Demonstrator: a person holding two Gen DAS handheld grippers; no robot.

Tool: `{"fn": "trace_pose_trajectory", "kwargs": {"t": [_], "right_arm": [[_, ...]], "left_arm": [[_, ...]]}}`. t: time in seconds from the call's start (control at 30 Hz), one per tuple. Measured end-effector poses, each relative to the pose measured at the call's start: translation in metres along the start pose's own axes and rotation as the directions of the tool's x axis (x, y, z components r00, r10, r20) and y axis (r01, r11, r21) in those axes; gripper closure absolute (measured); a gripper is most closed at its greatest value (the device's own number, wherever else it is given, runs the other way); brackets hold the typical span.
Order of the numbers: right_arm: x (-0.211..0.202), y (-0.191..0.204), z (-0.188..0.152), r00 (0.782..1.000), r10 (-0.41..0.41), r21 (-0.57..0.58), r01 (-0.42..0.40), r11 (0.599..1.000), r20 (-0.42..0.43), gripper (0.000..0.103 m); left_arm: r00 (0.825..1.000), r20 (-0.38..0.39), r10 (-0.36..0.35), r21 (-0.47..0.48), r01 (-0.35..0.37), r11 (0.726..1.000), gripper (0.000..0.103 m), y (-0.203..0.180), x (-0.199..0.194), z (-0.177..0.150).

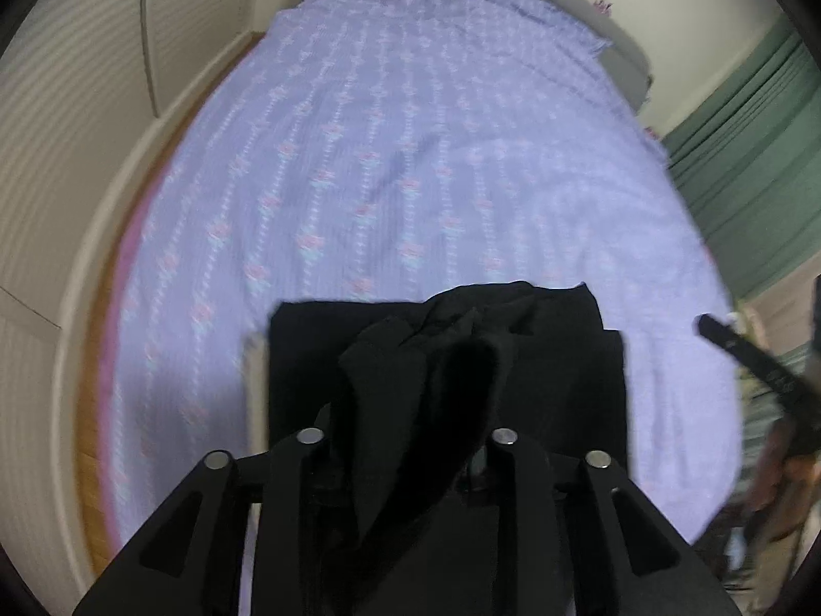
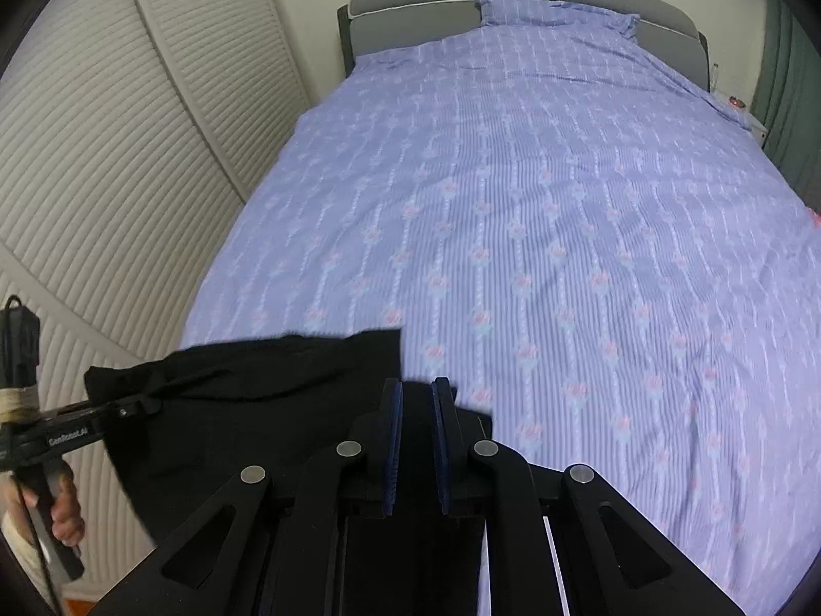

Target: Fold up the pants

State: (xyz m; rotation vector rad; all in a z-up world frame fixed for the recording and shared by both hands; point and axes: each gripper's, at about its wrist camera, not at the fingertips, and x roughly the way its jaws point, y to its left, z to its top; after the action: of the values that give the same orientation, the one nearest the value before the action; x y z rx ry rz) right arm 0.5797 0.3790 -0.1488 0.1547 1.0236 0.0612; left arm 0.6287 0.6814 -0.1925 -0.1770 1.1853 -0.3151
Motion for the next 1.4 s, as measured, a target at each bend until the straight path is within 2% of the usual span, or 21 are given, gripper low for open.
{"fn": "trace_pose_trajectory", "kwargs": {"t": [0.03, 0.13, 0.2, 0.23, 0.27, 0.33, 0.37, 0.43, 0.53, 0.6, 0.7, 0.73, 0.8, 0.93, 1.03, 1.07, 1.1, 1.13, 1.17, 1.27, 1.4], "right_arm": [[0.005, 0.0, 0.003, 1.0, -0.006, 0.003, 0.006, 1.0, -0.018, 0.09], [0.011, 0.01, 0.0, 0.998, 0.043, -0.006, -0.043, 0.999, -0.037, 0.089], [0.015, 0.021, -0.005, 0.997, 0.054, -0.028, -0.055, 0.998, -0.056, 0.087], [0.018, 0.025, -0.008, 0.996, 0.063, -0.034, -0.065, 0.997, -0.065, 0.082], [0.022, 0.03, -0.012, 0.994, 0.074, -0.038, -0.078, 0.996, -0.076, 0.07], [0.031, 0.033, -0.014, 0.992, 0.083, -0.039, -0.087, 0.995, -0.091, 0.054], [0.036, 0.035, -0.015, 0.992, 0.087, -0.038, -0.091, 0.995, -0.096, 0.054], [0.048, 0.034, -0.016, 0.989, 0.099, -0.024, -0.102, 0.994, -0.112, 0.054], [0.071, 0.029, -0.016, 0.982, 0.102, 0.007, -0.102, 0.995, -0.159, 0.054], [0.082, 0.028, -0.019, 0.979, 0.077, 0.031, -0.072, 0.997, -0.188, 0.054], [0.085, 0.032, -0.024, 0.982, 0.058, 0.032, -0.053, 0.998, -0.182, 0.054], [0.083, 0.035, -0.025, 0.984, 0.046, 0.023, -0.043, 0.999, -0.174, 0.054], [0.079, 0.038, -0.025, 0.985, 0.036, 0.011, -0.035, 0.999, -0.167, 0.054], [0.05, 0.038, -0.023, 0.993, 0.039, -0.014, -0.04, 0.999, -0.115, 0.054], [0.012, 0.032, -0.025, 0.999, 0.036, -0.044, -0.038, 0.998, -0.038, 0.053], [-0.008, 0.028, -0.028, 0.999, 0.032, -0.051, -0.032, 0.998, -0.007, 0.05], [-0.02, 0.025, -0.03, 0.999, 0.03, -0.053, -0.029, 0.998, 0.014, 0.046], [-0.035, 0.022, -0.033, 0.999, 0.025, -0.055, -0.023, 0.998, 0.038, 0.036], [-0.057, 0.016, -0.039, 0.997, 0.012, -0.053, -0.008, 0.999, 0.073, 0.03], [-0.106, 0.003, -0.056, 0.991, -0.018, -0.053, 0.025, 0.998, 0.132, 0.024], [-0.163, -0.019, -0.082, 0.982, -0.035, -0.026, 0.04, 0.999, 0.183, 0.018]], "left_arm": [[0.999, -0.023, 0.024, 0.005, -0.024, 1.0, 0.074, 0.001, 0.009, 0.004], [0.999, -0.044, 0.003, 0.014, -0.003, 1.0, 0.071, 0.004, 0.019, 0.008], [0.999, -0.051, -0.018, -0.017, 0.017, 1.0, 0.07, 0.013, 0.02, 0.01], [0.998, -0.056, -0.025, -0.028, 0.024, 0.999, 0.069, 0.018, 0.021, 0.01], [0.998, -0.059, -0.028, -0.034, 0.026, 0.999, 0.068, 0.02, 0.023, 0.01], [0.997, -0.07, -0.027, -0.04, 0.025, 0.999, 0.064, 0.026, 0.027, 0.011], [0.997, -0.072, -0.024, -0.039, 0.021, 0.999, 0.061, 0.028, 0.027, 0.012], [0.998, -0.058, 0.011, -0.034, -0.013, 0.999, 0.046, 0.033, 0.026, 0.014], [0.995, -0.011, 0.095, -0.029, -0.096, 0.995, 0.038, 0.04, 0.018, 0.024], [0.98, 0.011, 0.198, -0.04, -0.198, 0.979, 0.037, 0.044, 0.015, 0.031], [0.946, 0.072, 0.315, -0.038, -0.313, 0.949, 0.037, 0.042, 0.008, 0.037], [0.928, 0.097, 0.36, -0.048, -0.357, 0.933, 0.037, 0.04, 0.003, 0.039], [0.915, 0.139, 0.378, -0.064, -0.373, 0.926, 0.037, 0.039, -0.01, 0.038], [0.92, 0.194, 0.341, 0.006, -0.349, 0.937, 0.034, 0.023, -0.036, 0.027], [0.925, 0.227, 0.304, 0.073, -0.328, 0.942, 0.03, -0.003, -0.06, 0.008], [0.923, 0.252, 0.291, 0.103, -0.324, 0.94, 0.028, -0.017, -0.073, -0.004], [0.92, 0.267, 0.288, 0.119, -0.328, 0.937, 0.02, -0.027, -0.08, -0.011], [0.914, 0.287, 0.288, 0.131, -0.335, 0.933, 0.014, -0.04, -0.091, -0.022], [0.91, 0.3, 0.285, 0.133, -0.336, 0.932, 0.013, -0.047, -0.097, -0.028], [0.892, 0.35, 0.286, 0.158, -0.357, 0.921, 0.007, -0.083, -0.121, -0.054], [0.9, 0.363, 0.24, 0.184, -0.322, 0.929, 0.005, -0.13, -0.148, -0.093]]}}
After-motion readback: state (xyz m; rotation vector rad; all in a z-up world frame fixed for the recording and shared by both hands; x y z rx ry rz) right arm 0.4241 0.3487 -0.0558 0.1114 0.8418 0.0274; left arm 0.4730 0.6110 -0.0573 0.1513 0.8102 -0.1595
